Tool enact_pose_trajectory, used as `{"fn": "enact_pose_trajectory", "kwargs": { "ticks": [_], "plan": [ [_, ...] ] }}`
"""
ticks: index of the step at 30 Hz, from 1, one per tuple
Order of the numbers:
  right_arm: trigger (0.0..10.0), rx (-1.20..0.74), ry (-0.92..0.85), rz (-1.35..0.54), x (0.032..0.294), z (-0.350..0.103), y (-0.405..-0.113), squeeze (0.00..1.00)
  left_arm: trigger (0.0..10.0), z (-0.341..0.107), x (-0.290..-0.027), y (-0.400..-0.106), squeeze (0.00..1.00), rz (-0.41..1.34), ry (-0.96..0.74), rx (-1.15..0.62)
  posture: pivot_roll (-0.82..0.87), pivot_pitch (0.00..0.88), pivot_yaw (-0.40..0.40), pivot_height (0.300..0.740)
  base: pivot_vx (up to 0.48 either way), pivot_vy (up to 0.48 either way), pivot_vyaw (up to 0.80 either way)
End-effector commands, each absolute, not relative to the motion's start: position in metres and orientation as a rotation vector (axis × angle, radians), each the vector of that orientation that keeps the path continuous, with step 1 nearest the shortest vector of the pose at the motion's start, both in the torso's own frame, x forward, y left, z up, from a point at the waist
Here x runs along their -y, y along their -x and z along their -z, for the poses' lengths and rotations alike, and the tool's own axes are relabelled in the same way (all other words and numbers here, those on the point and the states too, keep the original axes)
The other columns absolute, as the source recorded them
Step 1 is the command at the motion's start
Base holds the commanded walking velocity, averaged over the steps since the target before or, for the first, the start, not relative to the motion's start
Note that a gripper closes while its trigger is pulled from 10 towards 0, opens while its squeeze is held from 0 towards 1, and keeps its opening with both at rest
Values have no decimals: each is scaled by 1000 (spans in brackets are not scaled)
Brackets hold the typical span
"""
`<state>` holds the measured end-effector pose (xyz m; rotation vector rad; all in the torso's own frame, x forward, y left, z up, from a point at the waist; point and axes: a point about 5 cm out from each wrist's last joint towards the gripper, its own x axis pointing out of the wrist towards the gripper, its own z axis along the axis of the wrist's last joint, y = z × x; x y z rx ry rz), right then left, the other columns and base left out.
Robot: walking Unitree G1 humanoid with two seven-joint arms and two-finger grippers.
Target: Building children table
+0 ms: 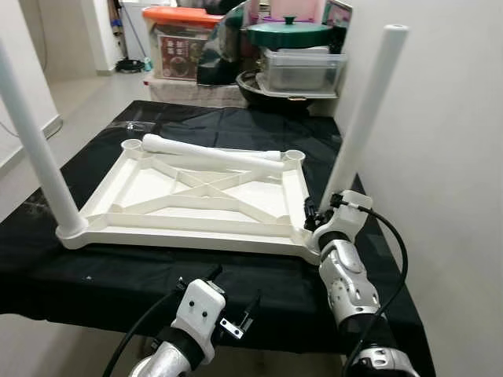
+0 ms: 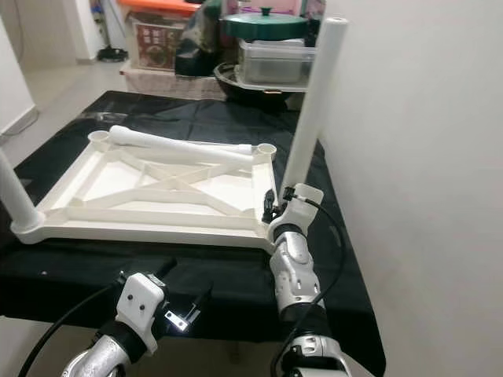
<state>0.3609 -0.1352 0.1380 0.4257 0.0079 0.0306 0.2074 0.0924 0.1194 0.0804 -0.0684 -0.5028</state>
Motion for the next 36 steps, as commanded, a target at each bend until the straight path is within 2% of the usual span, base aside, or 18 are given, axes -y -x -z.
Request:
{"fn": "enact_pose_trajectory", "kwargs": {
  "ticks": [1, 4, 5, 6, 7, 9, 11, 13, 19, 20, 22, 24, 27, 30, 33, 34, 35, 36],
  "plan": [
    [10000, -11, -486, -258, 116, -146, -363, 0, 10000, -114, -91, -207, 0, 512, -72, 42, 103, 0, -75, 740, 0, 0, 0],
    [10000, -22, -492, -552, 120, -152, -355, 0, 10000, -113, -91, -207, 0, 516, -72, 41, 103, 0, -74, 740, 0, 0, 0],
    [10000, -22, -492, -552, 120, -152, -355, 0, 10000, -113, -91, -207, 0, 516, -72, 41, 103, 0, -74, 740, 0, 0, 0],
    [10000, -30, -471, -712, 124, -155, -348, 0, 10000, -113, -91, -207, 0, 517, -72, 41, 104, 0, -75, 740, 0, 0, 0],
    [10000, -30, -471, -712, 124, -155, -348, 0, 10000, -113, -91, -207, 0, 517, -72, 41, 104, 0, -75, 740, 0, 0, 0],
    [10000, -58, -400, -1018, 130, -161, -332, 0, 10000, -114, -92, -208, 0, 518, -73, 42, 105, 0, -75, 740, 0, 0, 0],
    [10000, -58, -400, -1018, 130, -161, -332, 0, 10000, -114, -92, -208, 0, 518, -73, 42, 105, 0, -75, 740, 0, 0, 0],
    [10000, -89, -336, -1203, 130, -161, -322, 0, 10000, -114, -92, -208, 0, 516, -75, 42, 108, 0, -76, 740, 0, 0, 0],
    [10000, -121, -246, -1314, 123, -157, -318, 0, 10000, -114, -92, -208, 0, 514, -76, 43, 113, 0, -76, 740, 0, 0, 0],
    [0, -137, -198, -1358, 117, -153, -316, 0, 10000, -114, -93, -208, 0, 513, -76, 43, 115, 0, -76, 740, 0, 0, 0],
    [0, -144, -172, -1387, 113, -151, -314, 0, 10000, -115, -93, -207, 0, 513, -77, 43, 115, 0, -76, 740, 0, 0, 0],
    [0, -120, -139, -1317, 108, -150, -321, 0, 10000, -115, -93, -207, 0, 512, -77, 43, 118, 0, -75, 740, 0, 0, 0],
    [0, -88, -104, -904, 111, -151, -351, 0, 10000, -115, -93, -207, 0, 511, -76, 42, 113, 0, -75, 740, 0, 0, 0],
    [0, -79, -96, -793, 115, -151, -357, 0, 10000, -114, -93, -208, 0, 510, -76, 42, 113, 0, -75, 740, 0, 0, 0],
    [0, -112, -118, -279, 152, -147, -376, 0, 10000, -114, -93, -208, 0, 513, -75, 40, 107, 0, -69, 740, 0, 0, 0],
    [0, -112, -118, -279, 152, -147, -376, 0, 10000, -114, -93, -208, 0, 513, -75, 40, 107, 0, -69, 740, 0, 0, 0],
    [0, -130, -121, -58, 172, -143, -376, 0, 10000, -114, -93, -208, 0, 514, -74, 40, 106, 0, -70, 740, 0, 0, 0],
    [0, -130, -121, -58, 172, -143, -376, 0, 10000, -114, -93, -208, 0, 514, -74, 40, 106, 0, -70, 740, 0, 0, 0]
  ]
}}
